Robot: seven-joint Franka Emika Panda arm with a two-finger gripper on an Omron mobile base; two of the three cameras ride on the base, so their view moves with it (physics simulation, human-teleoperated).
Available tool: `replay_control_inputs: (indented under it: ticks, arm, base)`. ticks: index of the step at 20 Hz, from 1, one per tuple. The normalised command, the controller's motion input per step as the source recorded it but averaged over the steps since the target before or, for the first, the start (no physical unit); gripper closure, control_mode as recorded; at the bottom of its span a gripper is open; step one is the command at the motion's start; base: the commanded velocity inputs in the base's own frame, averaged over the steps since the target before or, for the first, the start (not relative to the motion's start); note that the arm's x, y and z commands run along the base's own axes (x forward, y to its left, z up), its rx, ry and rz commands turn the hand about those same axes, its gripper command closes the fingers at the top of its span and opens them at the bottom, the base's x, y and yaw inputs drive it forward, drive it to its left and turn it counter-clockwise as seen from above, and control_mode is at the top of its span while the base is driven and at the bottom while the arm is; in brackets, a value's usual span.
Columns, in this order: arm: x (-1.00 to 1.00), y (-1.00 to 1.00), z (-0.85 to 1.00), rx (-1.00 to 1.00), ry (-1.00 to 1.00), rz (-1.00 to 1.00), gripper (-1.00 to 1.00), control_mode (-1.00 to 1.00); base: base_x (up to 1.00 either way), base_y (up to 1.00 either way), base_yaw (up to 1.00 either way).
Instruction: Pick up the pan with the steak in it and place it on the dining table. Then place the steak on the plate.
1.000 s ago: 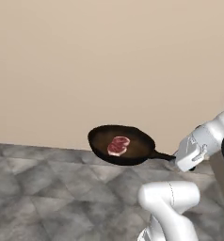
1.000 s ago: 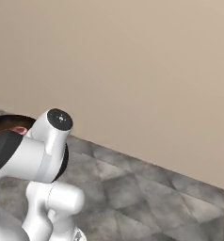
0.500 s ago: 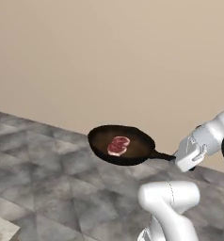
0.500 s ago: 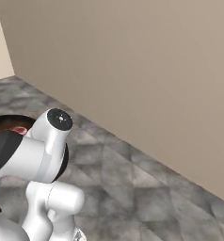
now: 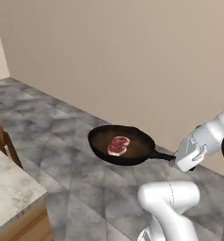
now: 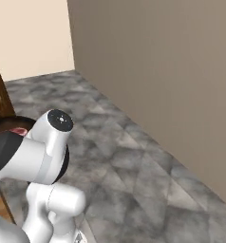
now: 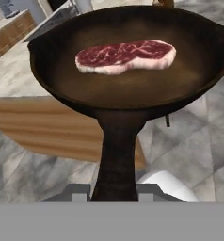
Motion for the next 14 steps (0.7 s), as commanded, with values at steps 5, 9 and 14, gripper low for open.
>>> replay_control_inputs:
  ticks: [5,9,14]
  arm:
    - [0.00,0.00,0.00,0.00,0.00,0.00,1.00,1.00]
    - [0.00,0.00,0.00,0.00,0.00,0.00,1.00,1.00]
    - [0.00,0.00,0.00,0.00,0.00,0.00,1.00,1.00]
  base:
    - [0.00,0.00,0.48]
    - [0.01,0.00,0.34]
    - [0.25,-0.49,0.08]
